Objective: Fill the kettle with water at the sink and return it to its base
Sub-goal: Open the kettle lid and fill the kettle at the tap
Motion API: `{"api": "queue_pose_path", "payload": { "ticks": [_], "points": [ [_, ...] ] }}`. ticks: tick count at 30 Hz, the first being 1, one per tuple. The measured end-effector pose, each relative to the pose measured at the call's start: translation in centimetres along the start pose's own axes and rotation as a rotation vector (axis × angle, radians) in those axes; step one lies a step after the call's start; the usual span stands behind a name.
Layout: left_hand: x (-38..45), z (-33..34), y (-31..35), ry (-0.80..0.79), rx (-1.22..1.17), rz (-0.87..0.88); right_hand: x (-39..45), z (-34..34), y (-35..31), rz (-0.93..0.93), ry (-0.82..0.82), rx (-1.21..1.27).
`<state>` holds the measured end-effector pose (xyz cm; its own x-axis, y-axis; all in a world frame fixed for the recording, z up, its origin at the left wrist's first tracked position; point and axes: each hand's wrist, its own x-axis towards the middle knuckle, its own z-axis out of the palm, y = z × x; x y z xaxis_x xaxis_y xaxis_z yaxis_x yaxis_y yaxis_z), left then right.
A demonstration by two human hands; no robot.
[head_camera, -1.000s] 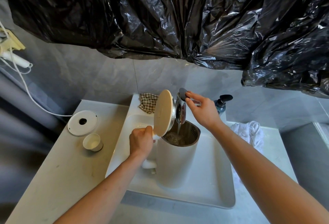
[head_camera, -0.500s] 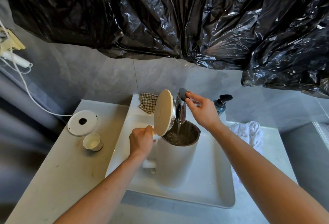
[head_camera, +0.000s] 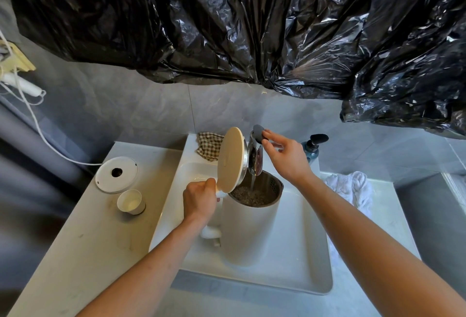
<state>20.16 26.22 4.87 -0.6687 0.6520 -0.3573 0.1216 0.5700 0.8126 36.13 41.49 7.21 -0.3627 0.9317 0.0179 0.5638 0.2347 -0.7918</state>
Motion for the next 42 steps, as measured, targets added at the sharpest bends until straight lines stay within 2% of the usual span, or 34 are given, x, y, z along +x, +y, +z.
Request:
{"api": "queue_pose_path", "payload": {
  "ticks": [42],
  "points": [
    [-0.18,0.02,0.12,0.005,0.023,0.013,0.07,0.32,-0.33,0.033,-0.003,-0.051]
  ]
}}
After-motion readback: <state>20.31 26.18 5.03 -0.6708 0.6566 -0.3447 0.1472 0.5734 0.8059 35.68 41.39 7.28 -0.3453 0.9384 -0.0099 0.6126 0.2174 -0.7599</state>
